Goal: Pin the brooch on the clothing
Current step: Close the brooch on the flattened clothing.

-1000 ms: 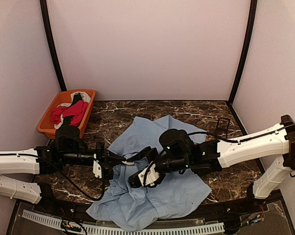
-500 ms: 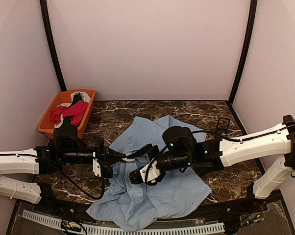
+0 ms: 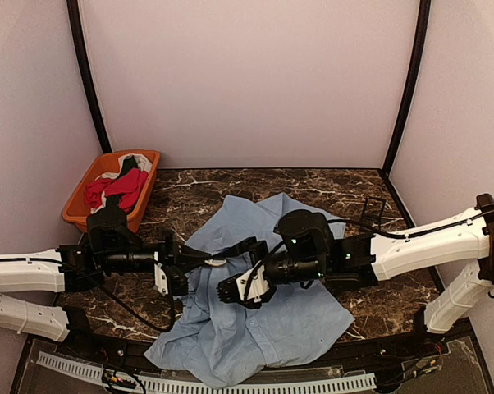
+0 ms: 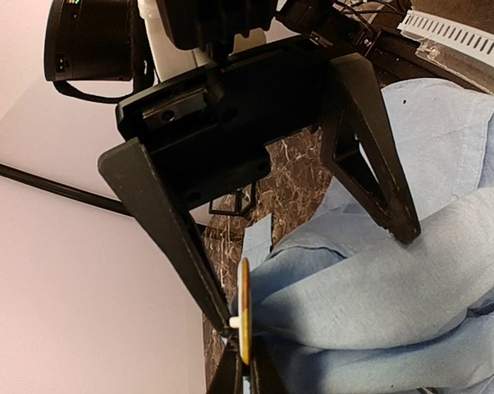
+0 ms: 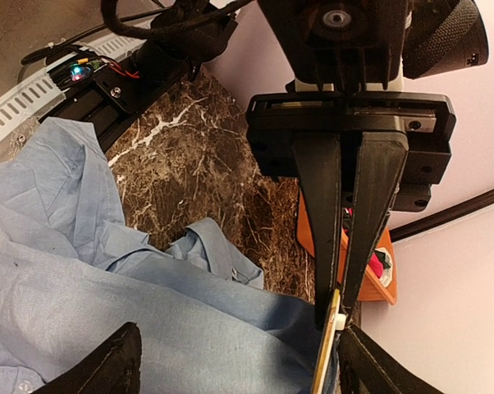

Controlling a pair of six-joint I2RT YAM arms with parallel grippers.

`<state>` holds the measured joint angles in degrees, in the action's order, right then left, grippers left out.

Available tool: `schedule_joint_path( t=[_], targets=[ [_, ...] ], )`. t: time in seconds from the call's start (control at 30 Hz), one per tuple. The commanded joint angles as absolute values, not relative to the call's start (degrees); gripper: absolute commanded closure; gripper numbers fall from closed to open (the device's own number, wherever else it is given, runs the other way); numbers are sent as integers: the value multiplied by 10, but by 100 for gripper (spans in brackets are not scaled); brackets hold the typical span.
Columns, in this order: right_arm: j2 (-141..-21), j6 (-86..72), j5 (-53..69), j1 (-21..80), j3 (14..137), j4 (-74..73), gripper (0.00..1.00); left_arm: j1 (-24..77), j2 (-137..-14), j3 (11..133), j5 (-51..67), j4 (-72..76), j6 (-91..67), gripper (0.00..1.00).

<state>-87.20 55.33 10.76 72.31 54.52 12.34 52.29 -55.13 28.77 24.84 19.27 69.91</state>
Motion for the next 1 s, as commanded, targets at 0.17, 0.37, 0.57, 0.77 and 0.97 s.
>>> schedule_joint_path(
  t=[0.17,0.37,0.57,0.77,0.97],
  targets=[
    [-859,530,106,721,527,176,20,532,-537,308,277,262,702,99],
    [-852,526,93,718,525,186,19,533,-538,309,276,262,702,99],
    [-832,525,75,716,509,208,20,533,-539,309,275,261,702,99],
    [-806,533,98,716,493,202,22,533,-540,309,275,261,703,99],
    [-834,544,97,716,534,166,25,533,-544,311,281,256,704,99]
  ],
)
